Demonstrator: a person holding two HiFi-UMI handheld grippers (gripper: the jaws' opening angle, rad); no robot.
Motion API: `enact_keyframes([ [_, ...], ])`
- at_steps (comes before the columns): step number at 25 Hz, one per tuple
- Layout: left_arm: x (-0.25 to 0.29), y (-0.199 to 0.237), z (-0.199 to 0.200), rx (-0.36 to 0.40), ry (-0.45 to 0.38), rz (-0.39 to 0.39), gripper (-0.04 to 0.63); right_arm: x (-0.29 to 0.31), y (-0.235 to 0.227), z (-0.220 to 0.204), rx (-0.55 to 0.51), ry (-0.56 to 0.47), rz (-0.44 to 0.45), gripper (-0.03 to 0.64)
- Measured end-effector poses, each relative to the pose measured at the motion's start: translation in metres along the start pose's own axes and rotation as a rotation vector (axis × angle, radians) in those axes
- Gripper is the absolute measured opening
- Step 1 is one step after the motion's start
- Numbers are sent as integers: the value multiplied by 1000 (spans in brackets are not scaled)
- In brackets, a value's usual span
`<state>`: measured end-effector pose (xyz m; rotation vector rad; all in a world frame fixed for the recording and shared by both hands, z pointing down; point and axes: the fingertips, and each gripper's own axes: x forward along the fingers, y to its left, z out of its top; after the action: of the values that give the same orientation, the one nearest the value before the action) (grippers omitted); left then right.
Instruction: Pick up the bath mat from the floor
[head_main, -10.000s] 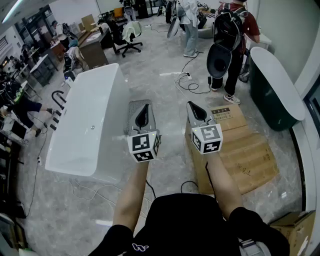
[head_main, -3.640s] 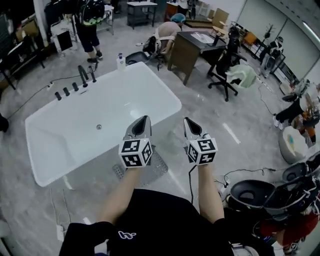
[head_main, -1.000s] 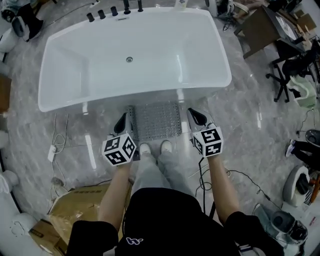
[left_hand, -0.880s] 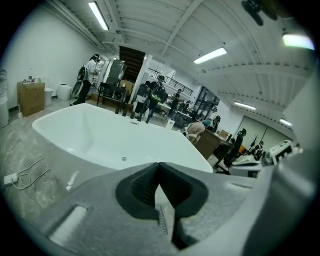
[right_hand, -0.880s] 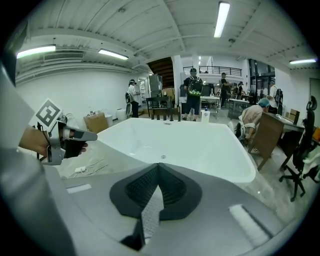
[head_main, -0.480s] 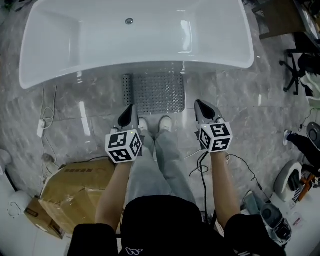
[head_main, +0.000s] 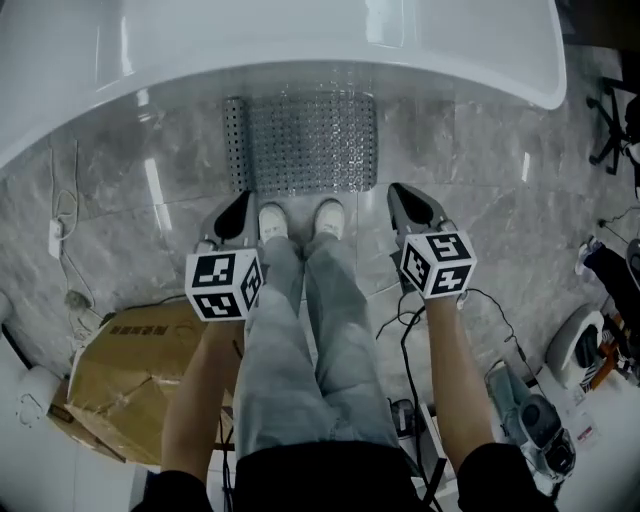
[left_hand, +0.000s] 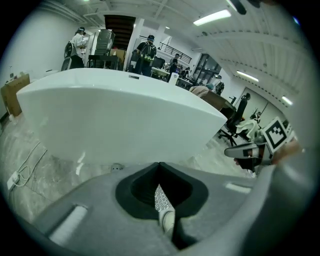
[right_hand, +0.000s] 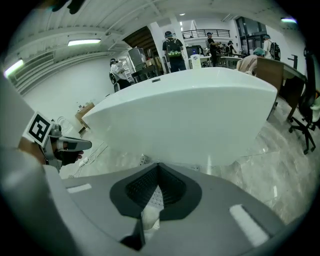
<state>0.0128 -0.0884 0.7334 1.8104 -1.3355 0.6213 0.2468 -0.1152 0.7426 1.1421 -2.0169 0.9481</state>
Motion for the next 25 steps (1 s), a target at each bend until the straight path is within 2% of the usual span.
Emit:
enact_keyframes([
  [3,33,23,-27,-25,42,12,0,37,-13,-14,-8,28,17,6],
  [8,86,45,-74,48,120,34,0,88,-42,-52,-12,78,25,6],
  [13,140,79,-124,16,184,60,0,150,-65,-100,15,117,51,7],
  [17,187,97,-161,89,223,83,16,192,-85,-140,-12,180,75,12],
  [19,206,108,-182,71,266,84,50,209,-94,-158,-25,204,77,22],
  [23,230,138,-214,5,335,111,116,238,-107,-190,21,251,94,65],
  [24,234,145,-220,-8,344,115,130,244,-109,-195,32,257,103,84],
  [25,238,153,-225,-20,352,116,142,250,-112,-198,53,256,115,131],
])
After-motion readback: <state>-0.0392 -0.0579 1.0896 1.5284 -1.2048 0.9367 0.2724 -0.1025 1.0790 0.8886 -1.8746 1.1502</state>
